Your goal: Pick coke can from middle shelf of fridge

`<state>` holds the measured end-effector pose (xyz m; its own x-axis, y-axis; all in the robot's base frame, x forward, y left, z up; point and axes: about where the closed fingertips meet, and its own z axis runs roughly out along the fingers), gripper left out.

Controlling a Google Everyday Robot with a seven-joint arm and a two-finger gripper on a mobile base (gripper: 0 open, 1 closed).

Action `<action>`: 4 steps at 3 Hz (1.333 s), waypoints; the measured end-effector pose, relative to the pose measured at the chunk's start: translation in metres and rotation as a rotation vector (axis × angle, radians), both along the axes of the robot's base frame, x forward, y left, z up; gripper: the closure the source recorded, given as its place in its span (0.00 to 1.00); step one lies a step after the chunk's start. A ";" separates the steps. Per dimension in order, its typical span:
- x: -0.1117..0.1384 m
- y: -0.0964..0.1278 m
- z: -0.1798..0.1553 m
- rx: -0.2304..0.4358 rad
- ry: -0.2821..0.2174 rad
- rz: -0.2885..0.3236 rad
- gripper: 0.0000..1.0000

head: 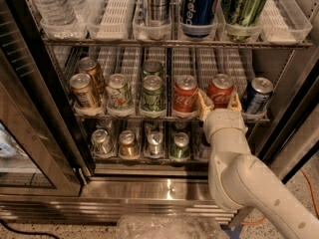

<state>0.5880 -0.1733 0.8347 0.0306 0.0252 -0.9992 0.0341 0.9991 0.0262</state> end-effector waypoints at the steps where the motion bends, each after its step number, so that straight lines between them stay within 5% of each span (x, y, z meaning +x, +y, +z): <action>1: 0.007 0.001 0.002 -0.002 -0.002 -0.010 0.27; 4: 0.007 0.001 0.002 -0.002 -0.002 -0.010 0.93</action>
Offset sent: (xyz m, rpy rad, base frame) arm 0.0104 0.0018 0.0031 -0.0124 -0.0023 -0.0159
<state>0.5948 -0.1724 0.8369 0.0332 0.0224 -0.9992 0.0437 0.9988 0.0239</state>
